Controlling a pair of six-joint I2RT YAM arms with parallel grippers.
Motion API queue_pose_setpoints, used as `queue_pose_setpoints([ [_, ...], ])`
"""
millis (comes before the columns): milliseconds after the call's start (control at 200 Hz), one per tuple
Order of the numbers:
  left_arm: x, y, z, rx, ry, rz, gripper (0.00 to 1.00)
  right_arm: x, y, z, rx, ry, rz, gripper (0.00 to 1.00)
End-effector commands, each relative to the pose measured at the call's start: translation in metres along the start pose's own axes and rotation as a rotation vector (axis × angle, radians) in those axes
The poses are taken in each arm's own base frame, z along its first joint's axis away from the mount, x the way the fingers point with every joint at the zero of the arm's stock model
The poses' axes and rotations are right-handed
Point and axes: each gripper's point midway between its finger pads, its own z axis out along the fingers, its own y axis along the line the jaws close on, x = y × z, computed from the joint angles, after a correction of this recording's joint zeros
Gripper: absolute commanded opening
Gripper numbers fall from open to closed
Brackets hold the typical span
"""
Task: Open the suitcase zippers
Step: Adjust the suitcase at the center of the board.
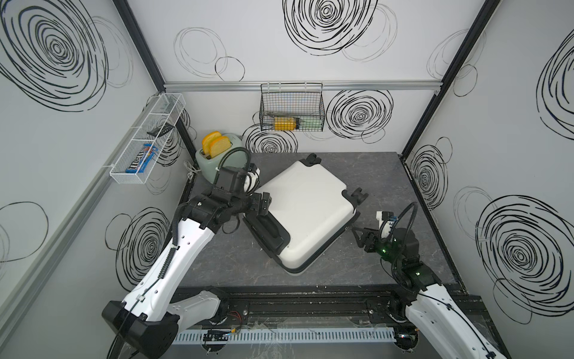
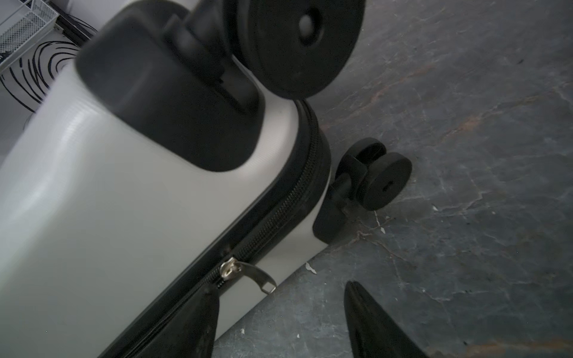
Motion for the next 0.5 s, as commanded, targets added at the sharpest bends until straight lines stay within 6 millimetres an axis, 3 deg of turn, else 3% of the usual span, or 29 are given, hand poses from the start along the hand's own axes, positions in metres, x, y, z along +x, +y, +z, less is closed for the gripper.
queue_pose_setpoints([
  [0,0.020,0.012,-0.011,-0.045,0.016,-0.089,0.91,-0.017,0.017,-0.004,-0.105,-0.089,-0.064,0.68],
  [150,0.040,0.019,-0.011,-0.054,0.029,-0.123,0.89,-0.003,0.011,-0.001,-0.117,-0.101,-0.125,0.67],
  [300,0.056,0.020,0.006,-0.027,0.052,-0.146,0.88,0.007,0.015,0.000,-0.181,-0.125,-0.189,0.62],
  [495,0.059,0.023,0.027,-0.022,0.065,-0.148,0.88,0.011,0.025,-0.001,-0.247,-0.143,-0.244,0.59],
])
